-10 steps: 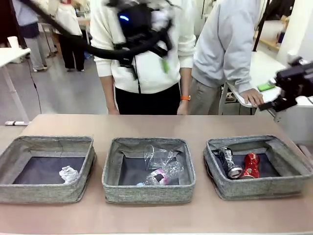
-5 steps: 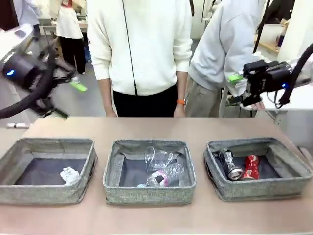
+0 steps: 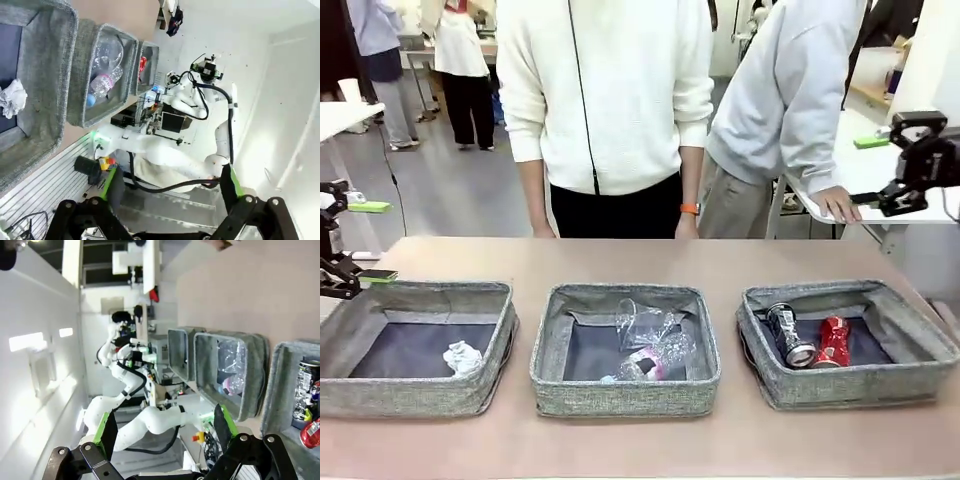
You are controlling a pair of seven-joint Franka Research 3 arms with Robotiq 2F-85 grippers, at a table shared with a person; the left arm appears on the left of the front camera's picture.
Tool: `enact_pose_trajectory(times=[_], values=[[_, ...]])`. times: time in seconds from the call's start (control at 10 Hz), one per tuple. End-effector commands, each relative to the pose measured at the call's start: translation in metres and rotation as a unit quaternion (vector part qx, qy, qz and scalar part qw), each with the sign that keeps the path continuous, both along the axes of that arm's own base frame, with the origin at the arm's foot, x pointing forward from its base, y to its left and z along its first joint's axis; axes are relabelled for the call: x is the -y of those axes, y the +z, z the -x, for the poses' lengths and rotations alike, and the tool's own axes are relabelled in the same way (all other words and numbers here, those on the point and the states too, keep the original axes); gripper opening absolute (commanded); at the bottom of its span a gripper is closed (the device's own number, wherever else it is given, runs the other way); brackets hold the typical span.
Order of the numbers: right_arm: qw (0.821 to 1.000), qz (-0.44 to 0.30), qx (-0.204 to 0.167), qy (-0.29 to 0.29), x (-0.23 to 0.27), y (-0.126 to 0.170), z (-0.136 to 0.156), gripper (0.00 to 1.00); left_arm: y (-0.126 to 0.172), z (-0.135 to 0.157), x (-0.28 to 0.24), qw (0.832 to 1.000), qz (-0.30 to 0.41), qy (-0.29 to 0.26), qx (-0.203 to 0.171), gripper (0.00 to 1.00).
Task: Sort the waste into the appropriate baskets.
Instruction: Place the picked waste into the Fabric basket indicated by the person.
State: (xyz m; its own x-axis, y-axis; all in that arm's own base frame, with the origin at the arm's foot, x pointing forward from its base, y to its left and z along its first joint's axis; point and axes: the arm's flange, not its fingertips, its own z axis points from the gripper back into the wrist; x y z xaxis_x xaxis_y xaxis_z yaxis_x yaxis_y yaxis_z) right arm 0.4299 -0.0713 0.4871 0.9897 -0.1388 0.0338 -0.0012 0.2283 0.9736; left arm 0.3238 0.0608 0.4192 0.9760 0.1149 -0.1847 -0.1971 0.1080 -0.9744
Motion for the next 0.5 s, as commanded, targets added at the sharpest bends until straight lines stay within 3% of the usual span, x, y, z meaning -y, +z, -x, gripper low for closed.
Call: enact_pose_trajectory(times=[0.0, 0.4], values=[[1.0, -0.007, 0.004, 0.019, -0.0216, 0.0017, -0.0161, 1.0, 0.0131, 0.0016, 0.012, 0.999, -0.033, -0.015, 0.017, 1.0], [1.0, -0.007, 0.004, 0.019, -0.0216, 0.0017, -0.0161, 1.0, 0.0131, 0.0016, 0.012, 0.999, -0.033, -0.015, 0.017, 1.0]])
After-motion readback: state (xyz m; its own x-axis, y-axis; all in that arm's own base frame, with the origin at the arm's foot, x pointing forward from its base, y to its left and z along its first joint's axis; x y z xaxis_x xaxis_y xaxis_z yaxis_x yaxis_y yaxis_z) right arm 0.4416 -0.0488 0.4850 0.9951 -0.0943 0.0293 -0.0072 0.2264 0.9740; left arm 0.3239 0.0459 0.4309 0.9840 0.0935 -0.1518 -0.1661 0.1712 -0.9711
